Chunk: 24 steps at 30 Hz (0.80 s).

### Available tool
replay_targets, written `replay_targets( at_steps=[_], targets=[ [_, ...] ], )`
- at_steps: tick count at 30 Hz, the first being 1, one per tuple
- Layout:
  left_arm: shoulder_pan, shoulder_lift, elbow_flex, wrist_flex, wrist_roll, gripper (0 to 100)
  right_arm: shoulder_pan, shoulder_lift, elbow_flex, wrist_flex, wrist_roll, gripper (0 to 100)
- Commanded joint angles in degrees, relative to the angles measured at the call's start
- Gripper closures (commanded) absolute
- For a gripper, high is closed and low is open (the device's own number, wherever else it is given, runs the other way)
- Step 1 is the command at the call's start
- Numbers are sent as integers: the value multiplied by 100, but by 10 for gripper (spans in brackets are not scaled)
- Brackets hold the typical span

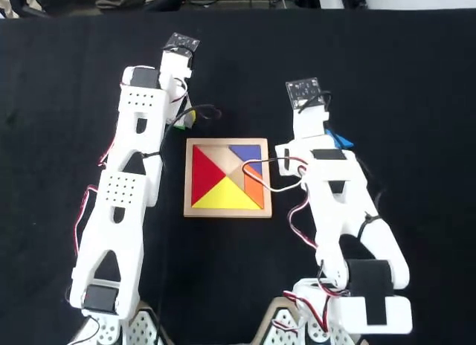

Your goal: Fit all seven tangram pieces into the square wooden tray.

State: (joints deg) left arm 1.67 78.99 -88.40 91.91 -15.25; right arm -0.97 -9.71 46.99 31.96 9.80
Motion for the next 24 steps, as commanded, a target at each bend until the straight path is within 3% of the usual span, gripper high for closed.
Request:
replay_targets(
  at_steps=[1,7,12,16,24],
  targets=[
    [4,-53,-145,70,-53,854,114,-242,-13,-97,26,987],
    [31,-422,-716,897,-18,855,246,-242,-31,-114,26,987],
    [-40,-1275,-497,923,211,855,343,-242,-13,-281,9,987],
    [154,-2180,549,923,281,855,387,-242,-13,-281,0,987],
    [1174,-4659,4277,712,264,855,404,-242,-13,-299,-9,987]
  ],
)
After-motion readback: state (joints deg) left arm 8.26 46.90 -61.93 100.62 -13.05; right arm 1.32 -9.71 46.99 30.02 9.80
